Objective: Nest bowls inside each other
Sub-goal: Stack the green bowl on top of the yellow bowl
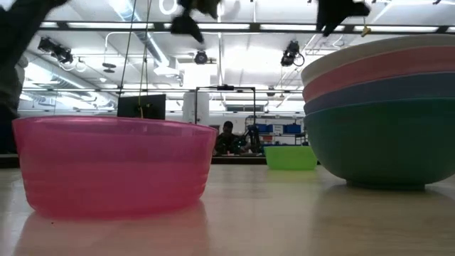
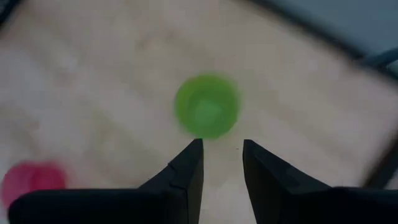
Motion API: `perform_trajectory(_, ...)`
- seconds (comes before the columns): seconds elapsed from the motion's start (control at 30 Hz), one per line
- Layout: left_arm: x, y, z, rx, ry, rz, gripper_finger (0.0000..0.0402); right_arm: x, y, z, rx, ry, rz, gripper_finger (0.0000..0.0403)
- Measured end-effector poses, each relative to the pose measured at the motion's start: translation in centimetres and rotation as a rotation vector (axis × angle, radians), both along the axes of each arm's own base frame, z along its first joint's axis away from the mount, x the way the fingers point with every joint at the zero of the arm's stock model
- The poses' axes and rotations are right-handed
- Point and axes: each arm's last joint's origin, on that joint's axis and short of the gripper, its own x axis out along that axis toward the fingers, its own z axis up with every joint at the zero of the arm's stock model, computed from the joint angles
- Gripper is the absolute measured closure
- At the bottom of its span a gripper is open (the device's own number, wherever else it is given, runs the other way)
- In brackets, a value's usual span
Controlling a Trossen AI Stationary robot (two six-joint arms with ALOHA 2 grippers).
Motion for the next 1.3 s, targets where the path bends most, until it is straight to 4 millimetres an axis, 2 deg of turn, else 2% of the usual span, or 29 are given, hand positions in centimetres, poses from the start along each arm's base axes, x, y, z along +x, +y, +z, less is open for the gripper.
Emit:
perform_trajectory(0.13,-4.6,-0.1,3.5,0.095,-0.070,0.161,0.0076,4.6,-1.3,-2.9,0.170,0.020,0.119,0.0302)
perform_trajectory(0.27,-8.1,-1.4,6.1,0.205,-0.128,0.266,0.0076,8.9,-2.5,-6.4,0.254,0.028,0.186,0.0302)
perform_trajectory(0.4,-10.7,-2.4,7.7,0.264,-0.179,0.317,0.0076,11.6,-3.2,-10.3,0.366,0.130,0.218,0.0302)
perform_trajectory(0.57,-12.5,-3.2,8.1,0.270,-0.198,0.367,0.0084,13.7,-3.3,-14.1,0.402,0.242,0.245,0.0302)
perform_trajectory(0.7,-13.9,-3.9,7.7,0.273,-0.184,0.368,0.0112,14.5,-3.1,-15.5,0.383,0.285,0.270,0.0302)
perform_trajectory(0.83,-14.9,-4.4,6.9,0.237,-0.166,0.363,0.0143,14.5,-2.9,-15.3,0.348,0.279,0.276,0.0302)
perform_trajectory(1.03,-14.5,-4.3,4.6,0.206,-0.070,0.338,0.0160,14.0,-3.0,-14.1,0.233,0.280,0.254,0.0302)
perform_trajectory(1.3,-13.1,-3.7,0.2,0.138,0.105,0.293,0.0172,14.3,-3.8,-15.1,0.323,0.261,0.265,0.0293)
